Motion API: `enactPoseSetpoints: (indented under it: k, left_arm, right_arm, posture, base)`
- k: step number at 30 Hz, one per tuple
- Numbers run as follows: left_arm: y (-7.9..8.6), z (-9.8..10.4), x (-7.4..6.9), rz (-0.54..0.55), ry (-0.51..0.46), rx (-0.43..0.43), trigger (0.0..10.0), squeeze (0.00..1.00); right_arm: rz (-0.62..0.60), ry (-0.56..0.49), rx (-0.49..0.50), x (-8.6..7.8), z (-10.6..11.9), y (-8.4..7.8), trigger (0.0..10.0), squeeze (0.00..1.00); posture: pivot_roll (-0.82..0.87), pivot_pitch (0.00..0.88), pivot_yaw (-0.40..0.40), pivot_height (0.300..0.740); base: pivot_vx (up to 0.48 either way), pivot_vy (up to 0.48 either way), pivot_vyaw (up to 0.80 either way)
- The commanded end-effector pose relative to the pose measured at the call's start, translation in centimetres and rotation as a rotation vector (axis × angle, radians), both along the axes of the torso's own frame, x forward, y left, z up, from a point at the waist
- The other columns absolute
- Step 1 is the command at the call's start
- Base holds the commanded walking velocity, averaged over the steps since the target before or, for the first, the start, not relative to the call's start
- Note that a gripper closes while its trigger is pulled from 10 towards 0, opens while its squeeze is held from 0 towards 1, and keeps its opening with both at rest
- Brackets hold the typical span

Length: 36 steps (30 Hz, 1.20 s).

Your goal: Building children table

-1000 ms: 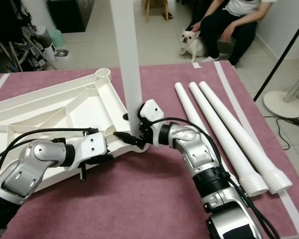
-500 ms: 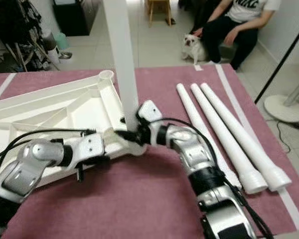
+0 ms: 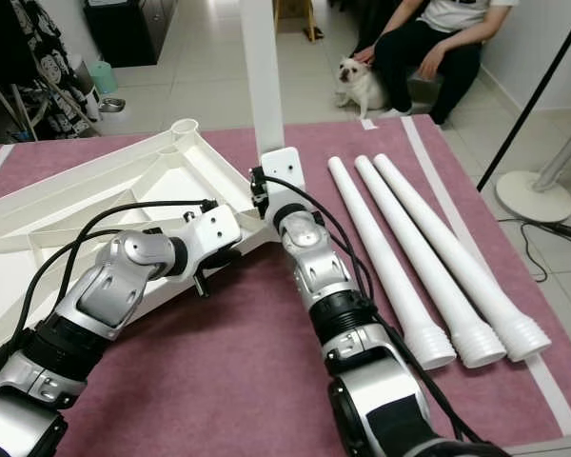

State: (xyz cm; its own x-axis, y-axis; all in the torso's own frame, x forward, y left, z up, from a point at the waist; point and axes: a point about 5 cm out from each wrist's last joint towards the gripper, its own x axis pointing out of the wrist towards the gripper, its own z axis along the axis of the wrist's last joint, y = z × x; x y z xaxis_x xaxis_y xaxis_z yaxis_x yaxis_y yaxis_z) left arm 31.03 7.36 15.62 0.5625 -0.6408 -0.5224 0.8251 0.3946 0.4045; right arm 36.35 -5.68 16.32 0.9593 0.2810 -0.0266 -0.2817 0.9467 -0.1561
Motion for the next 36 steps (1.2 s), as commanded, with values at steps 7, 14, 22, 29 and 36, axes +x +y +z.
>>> enactPoseSetpoints:
  k: [7,14,22,29,36]
  left_arm:
    - [-2.0,4.3,-0.9,-0.105,-0.236,-0.087,10.0,0.0]
    - [-1.3,3.9,-1.7,-0.138,-0.214,-0.069,10.0,0.0]
    - [2.8,2.6,-6.0,-0.361,-0.119,0.026,10.0,0.0]
    - [3.5,2.5,-6.3,-0.365,-0.105,0.034,10.0,0.0]
    - [1.8,2.9,-5.2,-0.301,-0.15,-0.013,10.0,0.0]
  right_arm:
    - [0.221,0.041,0.03,-1.7,-2.0,2.6,10.0,0.96]
    - [0.393,0.006,0.045,-2.5,-1.0,2.5,10.0,0.0]
    - [0.995,0.046,-0.079,-6.7,-0.2,-1.6,10.0,0.0]
    - [1.081,0.075,-0.059,-6.7,0.0,-2.1,0.0,0.0]
    - [0.932,0.083,-0.025,-5.9,-0.9,-0.3,0.0,0.0]
  posture:
    - [0.1,0.0,0.07,0.74]
    - [0.1,0.0,0.066,0.74]
    - [0.1,0.0,0.065,0.74]
    - [0.11,0.0,0.058,0.74]
    - [0.11,0.0,0.06,0.74]
  base:
    - [0.0,0.0,0.0]
    - [0.0,0.0,0.0]
    - [0.0,0.0,0.0]
    - [0.0,0.0,0.0]
    - [0.0,0.0,0.0]
